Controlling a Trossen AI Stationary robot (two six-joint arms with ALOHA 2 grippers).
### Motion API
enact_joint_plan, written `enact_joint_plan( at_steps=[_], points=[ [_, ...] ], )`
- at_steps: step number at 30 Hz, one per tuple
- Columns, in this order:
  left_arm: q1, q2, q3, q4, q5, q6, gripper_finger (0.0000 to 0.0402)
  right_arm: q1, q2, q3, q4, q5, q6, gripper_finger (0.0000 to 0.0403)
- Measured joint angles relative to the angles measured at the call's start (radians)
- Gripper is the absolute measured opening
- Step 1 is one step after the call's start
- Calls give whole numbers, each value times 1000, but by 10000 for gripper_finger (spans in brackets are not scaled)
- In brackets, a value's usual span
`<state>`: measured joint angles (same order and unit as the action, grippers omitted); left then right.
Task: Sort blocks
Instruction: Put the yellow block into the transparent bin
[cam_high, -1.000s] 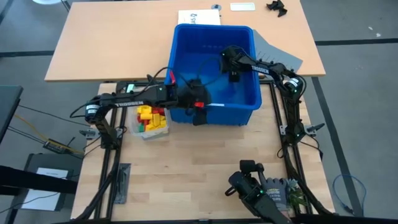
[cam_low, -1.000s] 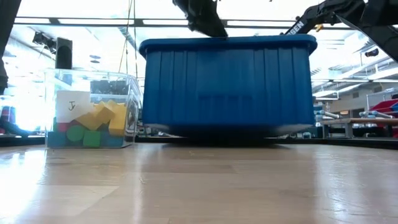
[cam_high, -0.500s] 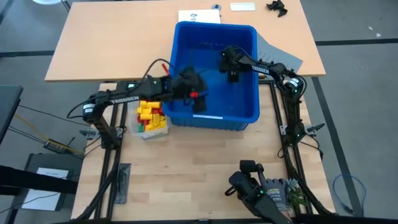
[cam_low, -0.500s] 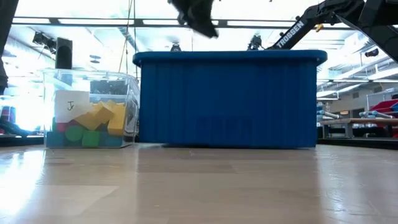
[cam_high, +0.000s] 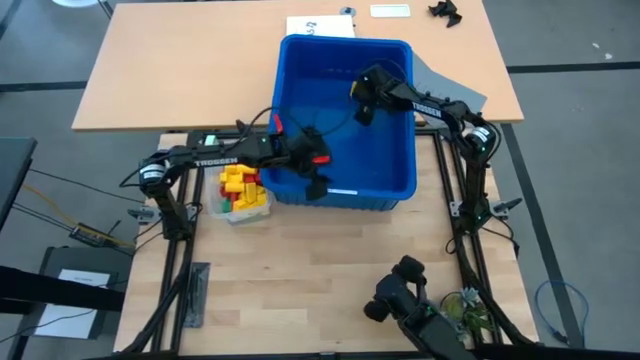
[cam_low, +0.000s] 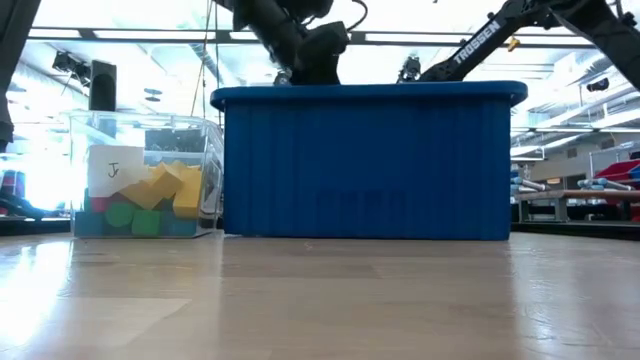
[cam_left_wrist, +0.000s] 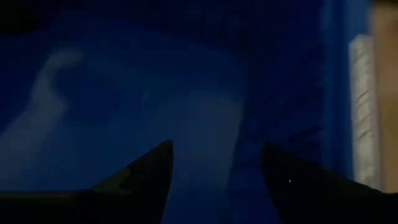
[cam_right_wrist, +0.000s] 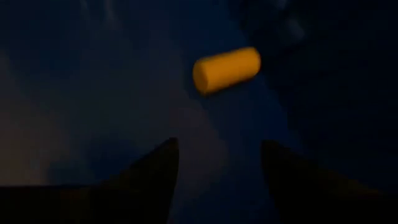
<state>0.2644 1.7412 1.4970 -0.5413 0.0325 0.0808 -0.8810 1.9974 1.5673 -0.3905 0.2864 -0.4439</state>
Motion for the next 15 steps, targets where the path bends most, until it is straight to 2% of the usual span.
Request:
enact_joint_plan(
  at_steps=[3,8,11,15],
  points=[
    [-13,0,-32,108,64,-15,247,0,-22,1,31,-54,203,227],
    [-45,0,-58,220,108,-37,247,1,-19,1,54,-155,515,227],
    [-61,0,-65,244,115,-37,247,3,-2,1,84,-161,576,227],
    [-77,0,-65,251,116,-40,247,7,23,0,114,-110,620,227]
  ],
)
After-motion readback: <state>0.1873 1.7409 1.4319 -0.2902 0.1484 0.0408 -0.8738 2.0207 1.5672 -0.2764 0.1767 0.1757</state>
